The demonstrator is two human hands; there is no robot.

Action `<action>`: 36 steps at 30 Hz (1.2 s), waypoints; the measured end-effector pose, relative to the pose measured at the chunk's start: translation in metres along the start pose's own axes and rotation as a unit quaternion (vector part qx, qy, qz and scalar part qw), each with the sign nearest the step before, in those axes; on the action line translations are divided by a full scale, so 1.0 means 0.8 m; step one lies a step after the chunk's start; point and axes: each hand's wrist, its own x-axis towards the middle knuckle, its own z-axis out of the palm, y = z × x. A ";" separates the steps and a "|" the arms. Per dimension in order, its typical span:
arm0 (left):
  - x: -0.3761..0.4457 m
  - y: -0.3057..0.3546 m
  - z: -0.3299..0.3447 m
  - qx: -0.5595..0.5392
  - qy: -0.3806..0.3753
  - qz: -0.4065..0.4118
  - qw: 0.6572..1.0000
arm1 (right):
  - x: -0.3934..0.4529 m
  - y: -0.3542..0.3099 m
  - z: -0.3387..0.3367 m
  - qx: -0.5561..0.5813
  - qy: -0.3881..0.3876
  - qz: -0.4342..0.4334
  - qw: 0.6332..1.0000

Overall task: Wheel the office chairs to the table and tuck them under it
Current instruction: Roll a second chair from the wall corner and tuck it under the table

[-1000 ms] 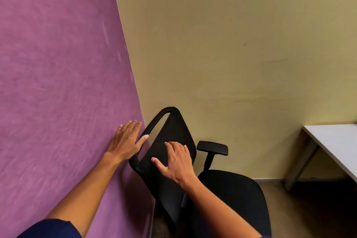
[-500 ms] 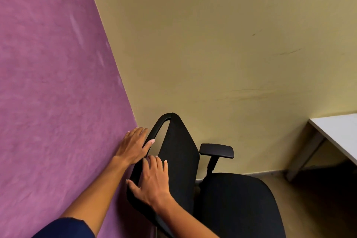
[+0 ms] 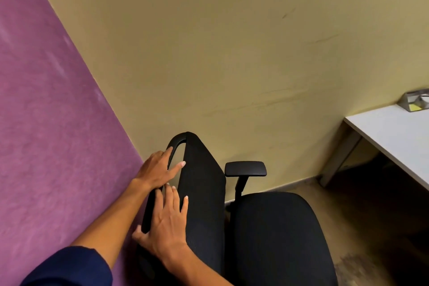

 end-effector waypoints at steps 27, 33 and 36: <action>0.018 0.179 0.048 0.004 -0.004 0.182 0.983 | -0.106 0.178 -0.123 -0.023 0.046 0.157 0.986; 0.010 0.274 0.081 0.015 -0.038 0.286 0.957 | -0.151 0.241 -0.160 -0.013 0.107 0.278 0.954; 0.014 0.288 0.084 0.029 -0.037 0.313 0.949 | -0.167 0.262 -0.178 -0.027 0.113 0.284 0.952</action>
